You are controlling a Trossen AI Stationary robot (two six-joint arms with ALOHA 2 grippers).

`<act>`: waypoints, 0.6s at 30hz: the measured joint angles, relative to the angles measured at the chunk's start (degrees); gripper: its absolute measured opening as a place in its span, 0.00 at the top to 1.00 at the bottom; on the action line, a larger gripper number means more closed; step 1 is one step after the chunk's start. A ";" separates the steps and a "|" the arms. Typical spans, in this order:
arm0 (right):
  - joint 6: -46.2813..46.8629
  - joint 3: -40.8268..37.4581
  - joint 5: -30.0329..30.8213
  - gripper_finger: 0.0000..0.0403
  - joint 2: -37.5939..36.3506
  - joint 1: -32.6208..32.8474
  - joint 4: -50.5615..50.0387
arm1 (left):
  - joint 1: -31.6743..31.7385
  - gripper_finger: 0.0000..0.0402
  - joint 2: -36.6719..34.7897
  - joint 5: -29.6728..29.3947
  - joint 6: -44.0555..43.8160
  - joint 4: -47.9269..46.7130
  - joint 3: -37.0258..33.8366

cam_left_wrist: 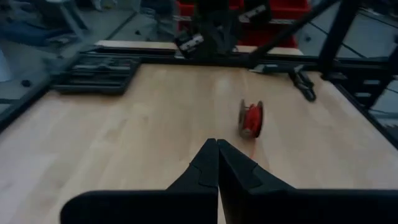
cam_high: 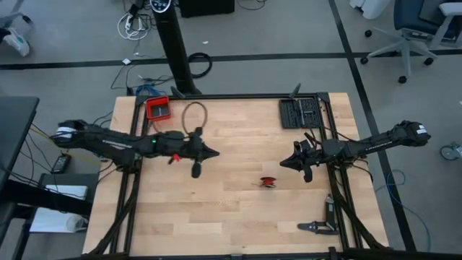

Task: Coil cords
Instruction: Uncoil the red wire from the spool

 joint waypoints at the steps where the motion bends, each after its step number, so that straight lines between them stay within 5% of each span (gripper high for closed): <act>1: -0.10 0.05 -0.60 0.98 0.14 0.02 0.10 | -0.01 0.99 1.94 0.40 0.02 0.73 1.30; 18: 2.40 0.32 -4.31 0.98 6.33 1.35 -0.05 | -0.09 0.99 26.14 7.04 1.31 4.23 16.24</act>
